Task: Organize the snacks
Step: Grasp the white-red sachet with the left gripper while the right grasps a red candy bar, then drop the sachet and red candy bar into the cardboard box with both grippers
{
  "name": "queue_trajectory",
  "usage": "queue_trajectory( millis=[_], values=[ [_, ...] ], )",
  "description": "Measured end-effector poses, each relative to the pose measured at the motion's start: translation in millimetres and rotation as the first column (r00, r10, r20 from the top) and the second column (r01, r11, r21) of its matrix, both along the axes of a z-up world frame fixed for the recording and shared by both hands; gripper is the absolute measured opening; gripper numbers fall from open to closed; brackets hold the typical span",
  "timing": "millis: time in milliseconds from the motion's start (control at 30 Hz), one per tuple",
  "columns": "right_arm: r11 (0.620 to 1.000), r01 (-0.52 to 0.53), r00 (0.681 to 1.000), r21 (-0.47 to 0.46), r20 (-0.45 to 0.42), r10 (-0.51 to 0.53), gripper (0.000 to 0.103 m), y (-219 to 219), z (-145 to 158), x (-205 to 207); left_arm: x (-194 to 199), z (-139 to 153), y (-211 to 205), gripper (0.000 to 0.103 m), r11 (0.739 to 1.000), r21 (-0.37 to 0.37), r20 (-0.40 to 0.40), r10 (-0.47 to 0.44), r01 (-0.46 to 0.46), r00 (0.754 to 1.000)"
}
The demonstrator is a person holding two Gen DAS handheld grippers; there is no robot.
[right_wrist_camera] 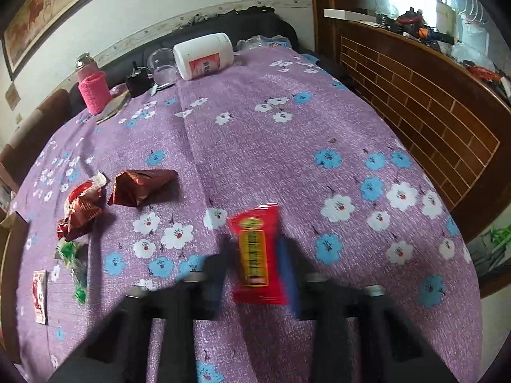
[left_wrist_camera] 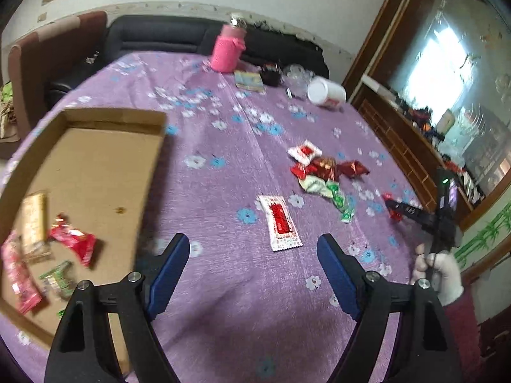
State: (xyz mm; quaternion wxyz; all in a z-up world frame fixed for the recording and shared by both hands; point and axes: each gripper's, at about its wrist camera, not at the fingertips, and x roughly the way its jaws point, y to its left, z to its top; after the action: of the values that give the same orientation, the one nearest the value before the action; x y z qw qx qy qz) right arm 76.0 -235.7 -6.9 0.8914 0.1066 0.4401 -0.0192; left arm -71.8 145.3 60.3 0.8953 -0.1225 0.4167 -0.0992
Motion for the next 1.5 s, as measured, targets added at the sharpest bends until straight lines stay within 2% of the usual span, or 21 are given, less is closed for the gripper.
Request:
queue_trajectory(
  millis=[133,300,500,533,567,633,800,967,1100,1233,1333,1500],
  values=[
    [0.994,-0.041,0.999,0.103,-0.001,0.042,0.020,9.1,1.4,-11.3,23.5,-18.6,-24.2,0.081,0.998,0.018,-0.043,-0.053,0.054,0.998],
    [0.953,-0.156,0.988,0.260,0.039,0.151,0.020,32.8,1.6,-28.4,51.1,-34.8,-51.1,0.081,0.993,0.092,-0.057,-0.063,0.068,0.996],
    [0.953,-0.169,0.985,0.251,0.062,0.159,0.020,38.0,-0.1,-34.8,79.8,-54.7,-74.5,0.079,0.978,0.185,-0.067,-0.085,0.096,0.994],
    [0.954,-0.166,0.986,0.251,0.060,0.156,0.020,37.3,-0.5,-35.7,79.1,-58.2,-78.8,0.075,0.974,0.201,-0.059,-0.099,0.109,0.993],
    [0.956,-0.163,0.986,0.245,0.061,0.152,0.020,37.2,-0.1,-36.3,77.3,-59.6,-84.7,0.069,0.963,0.247,-0.043,-0.099,0.107,0.994],
    [0.964,-0.159,0.986,0.213,0.079,0.146,0.020,38.3,3.9,-38.3,74.7,-57.4,-89.8,0.026,0.953,0.280,-0.025,-0.109,0.112,0.994],
    [0.967,-0.163,0.983,0.197,0.116,0.142,0.020,37.7,9.5,-40.0,73.2,-56.0,-81.6,0.025,0.966,0.238,-0.024,-0.099,0.101,0.995],
    [0.964,-0.152,0.983,0.220,0.135,0.125,0.020,31.9,10.9,-41.6,59.3,-39.3,-57.5,0.025,0.991,0.113,-0.006,-0.070,0.070,0.998],
    [0.965,-0.151,0.982,0.215,0.143,0.121,0.020,33.2,10.8,-42.7,38.3,-21.9,-36.7,0.025,0.998,0.041,0.029,-0.044,0.043,0.999],
    [0.966,-0.139,0.985,0.217,0.129,0.113,0.020,35.5,11.9,-42.9,16.8,-1.9,2.0,0.026,0.999,-0.039,0.054,-0.004,0.006,0.999],
    [0.943,-0.173,0.980,0.285,0.141,0.138,0.020,47.3,27.5,-53.5,5.8,13.8,41.0,0.026,0.997,-0.064,0.071,0.045,-0.041,0.996],
    [0.879,-0.351,0.934,0.324,0.184,0.306,0.021,121.9,64.8,-60.5,9.1,25.6,98.9,0.026,0.990,-0.039,0.072,0.137,-0.134,0.988]
  ],
)
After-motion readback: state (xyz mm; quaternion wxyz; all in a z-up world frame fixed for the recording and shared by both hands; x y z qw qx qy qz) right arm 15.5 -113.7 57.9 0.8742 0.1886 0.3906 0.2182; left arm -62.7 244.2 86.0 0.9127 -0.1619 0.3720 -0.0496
